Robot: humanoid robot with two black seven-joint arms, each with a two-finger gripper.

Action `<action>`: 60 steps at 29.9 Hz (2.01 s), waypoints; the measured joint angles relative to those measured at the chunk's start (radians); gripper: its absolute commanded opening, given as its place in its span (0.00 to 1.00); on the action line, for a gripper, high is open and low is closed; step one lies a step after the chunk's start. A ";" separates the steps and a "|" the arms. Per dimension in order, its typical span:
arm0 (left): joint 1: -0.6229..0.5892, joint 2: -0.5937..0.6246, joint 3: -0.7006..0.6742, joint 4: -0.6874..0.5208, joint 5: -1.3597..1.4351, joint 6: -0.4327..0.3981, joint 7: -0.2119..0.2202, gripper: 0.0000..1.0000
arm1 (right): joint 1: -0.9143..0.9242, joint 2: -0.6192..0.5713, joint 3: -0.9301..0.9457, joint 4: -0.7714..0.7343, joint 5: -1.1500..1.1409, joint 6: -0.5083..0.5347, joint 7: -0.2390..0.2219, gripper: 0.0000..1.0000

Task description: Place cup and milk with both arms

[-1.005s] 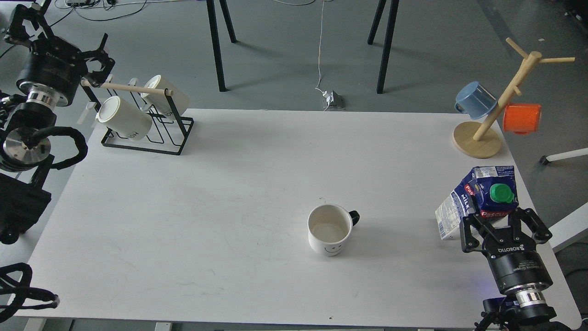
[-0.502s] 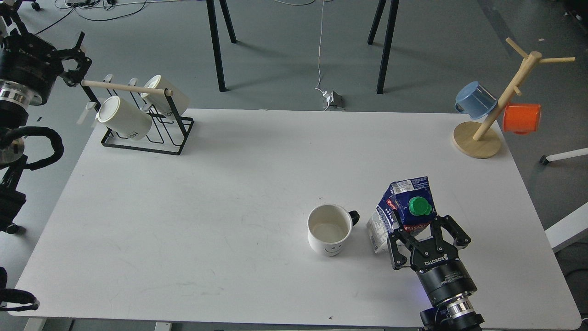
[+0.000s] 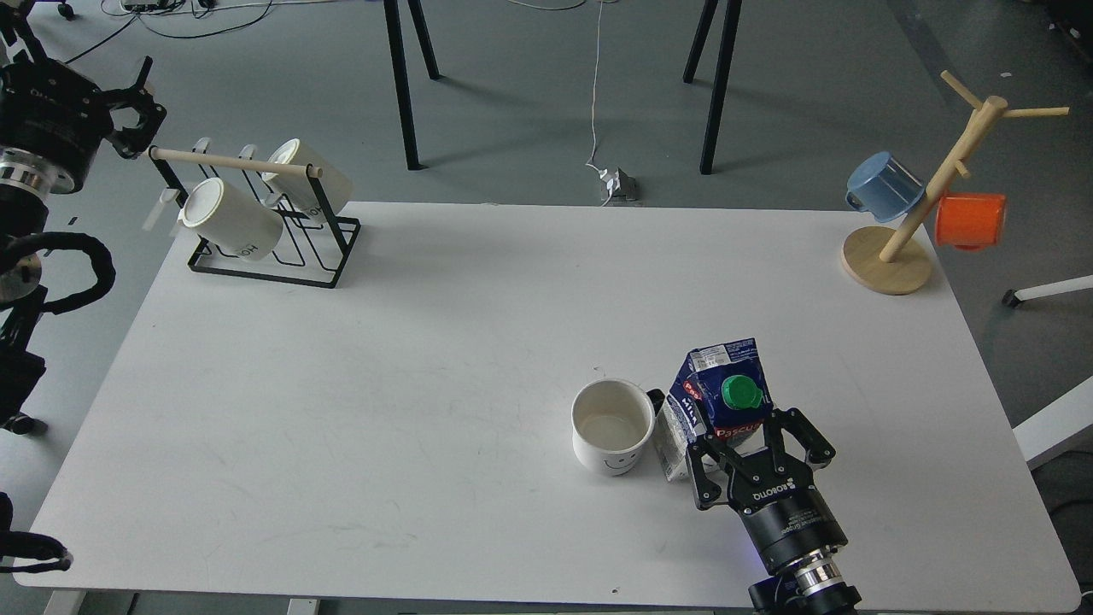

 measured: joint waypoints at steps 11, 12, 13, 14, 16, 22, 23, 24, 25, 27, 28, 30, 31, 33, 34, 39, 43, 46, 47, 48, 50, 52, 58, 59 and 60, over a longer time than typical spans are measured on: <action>-0.005 -0.002 0.000 0.018 -0.001 -0.024 0.000 1.00 | 0.018 0.021 0.000 -0.024 0.001 0.000 0.004 0.89; -0.006 -0.002 0.000 0.018 -0.001 -0.026 0.000 1.00 | 0.018 0.021 0.000 -0.023 0.001 0.000 0.004 0.89; -0.006 -0.002 0.000 0.018 -0.001 -0.027 0.000 1.00 | 0.018 0.021 0.000 -0.023 0.001 0.000 0.004 0.92; -0.007 -0.002 0.000 0.018 -0.001 -0.028 0.000 1.00 | 0.018 0.021 0.000 -0.023 0.001 0.000 0.004 0.93; -0.007 -0.002 0.000 0.019 -0.001 -0.029 0.000 1.00 | 0.017 0.022 -0.001 -0.021 0.001 0.000 0.004 0.94; -0.008 -0.002 0.000 0.020 0.000 -0.030 0.000 1.00 | 0.007 0.019 -0.002 -0.016 0.000 0.000 0.003 0.96; -0.008 -0.002 0.000 0.020 0.000 -0.030 0.000 1.00 | 0.006 0.018 -0.002 -0.014 0.000 0.000 0.003 0.97; -0.008 -0.002 0.000 0.020 0.000 -0.030 0.000 1.00 | 0.005 0.016 -0.002 -0.013 -0.001 0.000 0.003 0.97; -0.008 -0.002 0.000 0.020 0.000 -0.030 0.000 1.00 | 0.003 0.014 -0.001 -0.012 -0.001 0.000 0.003 0.97; -0.008 -0.002 0.000 0.020 0.000 -0.030 -0.001 1.00 | -0.002 0.007 -0.001 -0.010 -0.006 0.000 0.003 0.97; -0.008 -0.002 0.000 0.020 0.000 -0.030 -0.002 1.00 | -0.007 0.001 0.000 -0.010 -0.009 0.000 0.003 0.97; -0.008 -0.003 0.000 0.020 -0.001 -0.030 -0.003 1.00 | -0.014 -0.010 0.001 -0.008 -0.014 0.000 0.002 0.97; -0.008 -0.003 0.000 0.020 -0.002 -0.030 -0.004 1.00 | -0.020 -0.017 0.001 -0.005 -0.017 0.000 0.002 0.97; -0.008 -0.003 0.000 0.020 -0.003 -0.030 -0.004 1.00 | -0.038 -0.026 0.001 0.005 -0.026 0.000 0.002 0.97; -0.008 -0.003 0.000 0.020 -0.004 -0.030 -0.004 1.00 | -0.047 -0.027 0.001 0.011 -0.032 0.000 0.002 0.97; -0.008 -0.002 -0.002 0.020 -0.007 -0.030 -0.006 1.00 | -0.121 -0.055 0.022 0.052 -0.046 0.000 0.001 0.97; -0.006 -0.002 -0.001 0.020 -0.008 -0.031 -0.006 1.00 | -0.179 -0.102 0.037 0.058 -0.047 0.000 0.001 0.97; -0.005 -0.002 -0.001 0.020 -0.008 -0.031 -0.008 1.00 | -0.227 -0.127 0.061 0.053 -0.047 0.000 0.001 0.97; -0.005 -0.002 -0.001 0.020 -0.008 -0.031 -0.008 1.00 | -0.242 -0.135 0.077 0.052 -0.047 0.000 0.001 0.97; -0.005 -0.002 -0.001 0.020 -0.008 -0.031 -0.008 1.00 | -0.254 -0.143 0.093 0.052 -0.047 0.000 0.001 0.97; -0.005 -0.002 -0.003 0.020 -0.010 -0.031 -0.009 1.00 | -0.267 -0.159 0.140 0.056 -0.047 0.000 0.002 0.97; -0.005 -0.002 -0.004 0.020 -0.011 -0.031 -0.009 1.00 | -0.271 -0.178 0.208 0.068 -0.047 0.000 0.004 0.97; -0.006 -0.007 -0.011 0.018 -0.014 -0.031 -0.010 1.00 | -0.171 -0.332 0.384 0.084 -0.042 0.000 0.009 0.98; -0.006 -0.008 -0.012 0.018 -0.015 -0.032 -0.007 1.00 | -0.140 -0.360 0.393 0.077 -0.037 0.000 0.009 0.98; -0.006 -0.009 -0.012 0.018 -0.018 -0.034 -0.004 1.00 | -0.103 -0.387 0.399 0.066 -0.032 0.000 0.009 0.98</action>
